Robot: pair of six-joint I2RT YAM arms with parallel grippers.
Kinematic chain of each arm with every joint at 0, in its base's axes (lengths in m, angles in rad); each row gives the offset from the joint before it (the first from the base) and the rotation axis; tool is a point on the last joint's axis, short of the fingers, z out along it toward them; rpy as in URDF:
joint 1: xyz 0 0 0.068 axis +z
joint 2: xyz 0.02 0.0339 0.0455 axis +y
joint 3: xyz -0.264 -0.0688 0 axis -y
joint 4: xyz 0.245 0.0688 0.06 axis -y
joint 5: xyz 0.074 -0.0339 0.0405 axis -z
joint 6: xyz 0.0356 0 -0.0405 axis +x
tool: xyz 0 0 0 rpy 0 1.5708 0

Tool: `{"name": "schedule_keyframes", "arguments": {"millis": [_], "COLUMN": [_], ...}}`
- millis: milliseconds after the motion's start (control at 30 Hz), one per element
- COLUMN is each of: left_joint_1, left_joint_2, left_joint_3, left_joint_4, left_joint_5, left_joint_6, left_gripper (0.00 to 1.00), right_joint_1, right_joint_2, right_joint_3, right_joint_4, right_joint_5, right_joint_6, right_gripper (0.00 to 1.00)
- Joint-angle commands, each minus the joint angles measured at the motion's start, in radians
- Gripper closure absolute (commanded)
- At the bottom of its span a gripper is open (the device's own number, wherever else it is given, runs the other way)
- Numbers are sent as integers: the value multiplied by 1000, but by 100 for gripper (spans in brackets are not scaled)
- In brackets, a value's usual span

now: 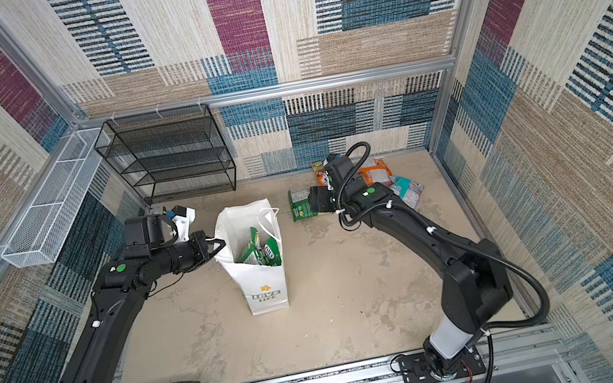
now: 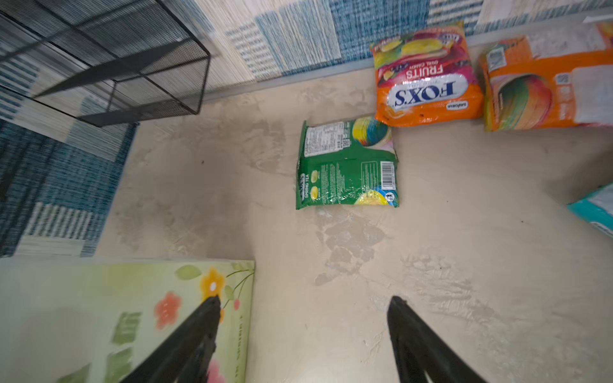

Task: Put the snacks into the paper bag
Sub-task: 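Withdraw the right gripper from the bag toward the remaining packets, then grasp the green rainbow-printed packet by its edge with the right gripper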

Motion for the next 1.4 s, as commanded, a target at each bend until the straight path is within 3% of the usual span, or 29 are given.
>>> {"name": "schedule_keyframes", "arguments": {"millis": [0, 300, 500, 700, 933, 1167, 1367], "left_joint_1": [2, 2, 4, 7, 11, 14, 15], "left_joint_2": [-12, -14, -9, -4, -3, 0, 0], "left_joint_3": [11, 12, 11, 12, 11, 10, 10], "left_joint_4": [27, 22, 23, 21, 25, 25, 26], "left_joint_5": [-6, -22, -24, -23, -18, -15, -15], "left_joint_6": [8, 12, 13, 12, 9, 8, 8], "left_gripper": [100, 100, 100, 100, 100, 100, 100], "right_joint_1": [-2, 23, 69, 86, 93, 95, 95], "right_joint_2": [138, 473, 714, 868, 912, 887, 728], "right_joint_3": [58, 323, 627, 811, 808, 741, 570], "right_joint_4": [46, 63, -87, -194, -218, -208, -118], "right_joint_5": [-5, -22, 85, 183, 250, 263, 178], "right_joint_6": [-37, -113, -152, -148, -143, -128, -93], "right_gripper": [24, 19, 13, 16, 34, 70, 94]}}
